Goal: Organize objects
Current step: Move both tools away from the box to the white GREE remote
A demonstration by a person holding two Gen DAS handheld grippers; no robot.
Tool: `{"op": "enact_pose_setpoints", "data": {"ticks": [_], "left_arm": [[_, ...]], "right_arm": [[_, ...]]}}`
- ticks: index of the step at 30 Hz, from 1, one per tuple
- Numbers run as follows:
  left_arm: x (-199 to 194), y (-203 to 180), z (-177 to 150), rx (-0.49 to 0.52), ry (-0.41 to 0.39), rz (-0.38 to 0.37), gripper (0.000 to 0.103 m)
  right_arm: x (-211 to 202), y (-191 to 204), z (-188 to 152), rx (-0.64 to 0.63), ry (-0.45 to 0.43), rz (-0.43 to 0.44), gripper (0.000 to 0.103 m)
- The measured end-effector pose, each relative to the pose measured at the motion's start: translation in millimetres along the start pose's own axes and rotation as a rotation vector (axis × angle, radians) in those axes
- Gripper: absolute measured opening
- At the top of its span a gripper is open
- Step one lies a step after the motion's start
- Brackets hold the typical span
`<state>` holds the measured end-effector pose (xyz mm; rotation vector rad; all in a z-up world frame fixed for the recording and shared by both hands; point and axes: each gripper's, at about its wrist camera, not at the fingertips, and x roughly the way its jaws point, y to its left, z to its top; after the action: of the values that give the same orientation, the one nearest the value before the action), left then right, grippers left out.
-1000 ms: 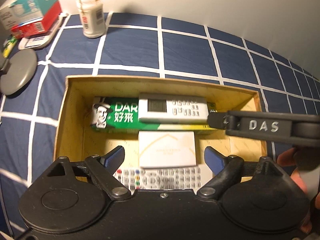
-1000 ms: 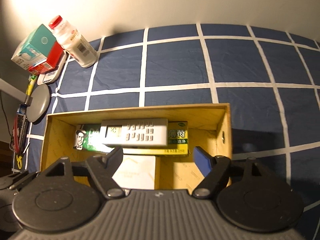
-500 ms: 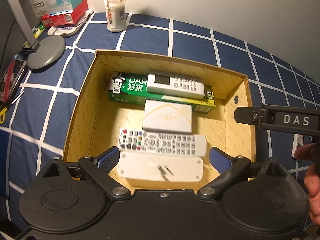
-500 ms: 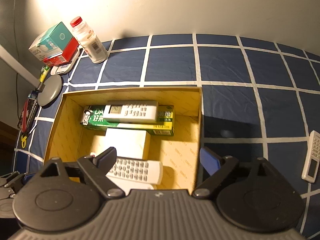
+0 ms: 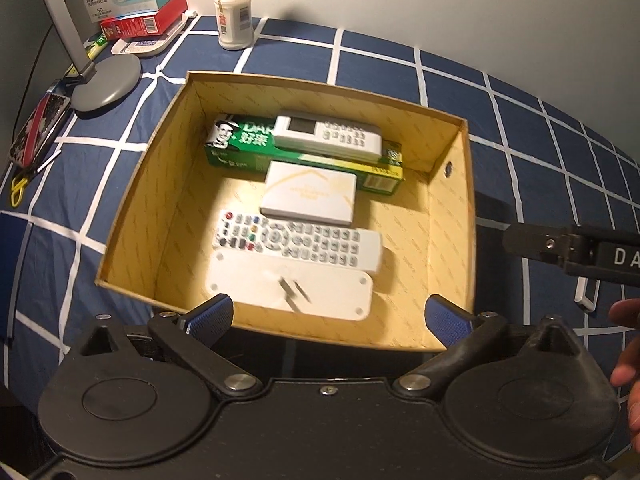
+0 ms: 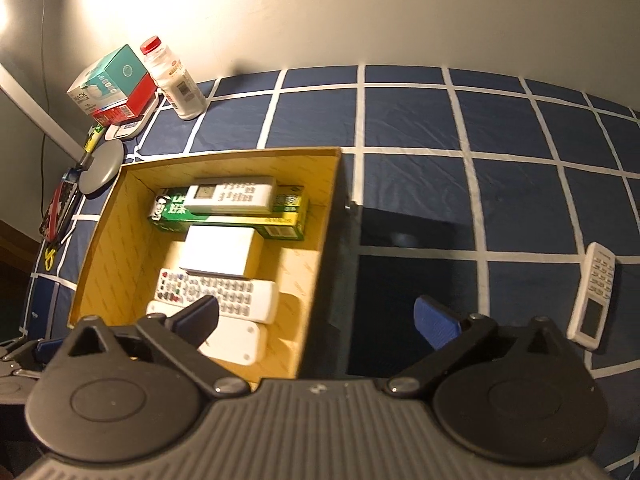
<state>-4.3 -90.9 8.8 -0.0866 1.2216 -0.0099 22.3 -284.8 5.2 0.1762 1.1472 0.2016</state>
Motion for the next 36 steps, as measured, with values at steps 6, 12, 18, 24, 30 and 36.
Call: {"op": "enact_pose_setpoints", "data": {"ticks": [6,12,18,24,30,36], "left_arm": [[0,-42,-15,-0.016,0.000,0.024,0.103],[7,-99,-30,-0.062,0.002,0.039,0.103],[20,-159,-45,-0.107,0.001,0.049,0.103],[38,-216,-62,-0.108,0.016,0.046,0.103],[55,-259,-74,-0.112,0.032,0.045,0.103],[65,-291,-81,-0.119,0.047,0.049,0.103]], "right_arm": [[-12,-47,-6,-0.010,0.000,0.010,0.103],[-24,-109,-9,-0.048,0.018,0.015,0.103],[-30,-172,-9,-0.119,0.057,0.017,0.103],[-31,-224,-2,-0.239,0.099,0.038,0.103],[-28,-260,8,-0.406,0.146,0.057,0.103],[-21,-287,15,-0.517,0.196,0.051,0.103]]}}
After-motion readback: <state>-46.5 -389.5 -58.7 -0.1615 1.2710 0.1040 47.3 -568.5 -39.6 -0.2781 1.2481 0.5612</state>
